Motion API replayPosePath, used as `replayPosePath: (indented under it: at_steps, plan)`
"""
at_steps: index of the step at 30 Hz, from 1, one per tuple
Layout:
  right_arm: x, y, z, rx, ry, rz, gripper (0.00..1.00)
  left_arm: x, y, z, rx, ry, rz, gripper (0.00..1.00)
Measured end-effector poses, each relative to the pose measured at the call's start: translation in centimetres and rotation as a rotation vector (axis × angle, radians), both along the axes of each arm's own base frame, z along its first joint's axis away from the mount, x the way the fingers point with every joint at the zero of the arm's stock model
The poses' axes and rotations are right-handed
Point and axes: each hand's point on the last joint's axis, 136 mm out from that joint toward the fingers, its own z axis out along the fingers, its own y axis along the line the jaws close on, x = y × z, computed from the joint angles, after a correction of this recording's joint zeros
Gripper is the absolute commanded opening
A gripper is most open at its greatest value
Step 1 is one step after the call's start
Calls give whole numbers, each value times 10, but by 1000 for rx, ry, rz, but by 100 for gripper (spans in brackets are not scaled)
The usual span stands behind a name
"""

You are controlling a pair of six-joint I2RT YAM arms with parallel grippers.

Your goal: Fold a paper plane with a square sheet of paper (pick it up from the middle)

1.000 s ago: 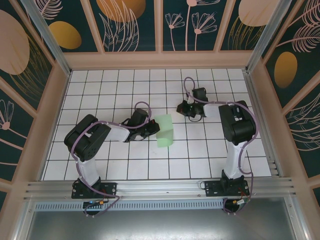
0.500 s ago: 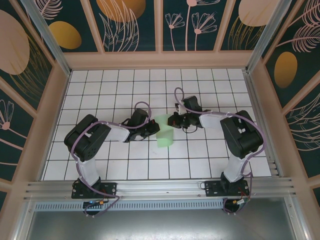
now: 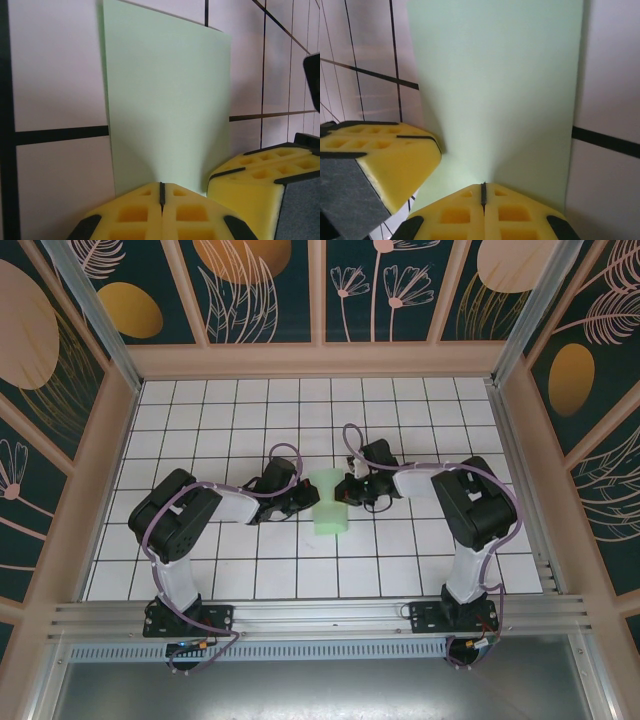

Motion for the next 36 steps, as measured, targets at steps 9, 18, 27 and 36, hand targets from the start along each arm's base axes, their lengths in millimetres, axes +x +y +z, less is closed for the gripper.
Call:
replayPosePath:
  at_steps: [9,18,27,36]
  plan:
    - [-23,-30,-2,1,-2,-1,0,0,0,0,2,-2,0,0]
    - [-19,-25,13,5,-10,-11,0,0,0,0,8,-3,-1,0]
    - [-19,2,14,37,-9,45,0,0,0,0,8,-3,-1,0]
    - [-39,-9,-3,6,13,102,0,0,0,0,8,-3,-1,0]
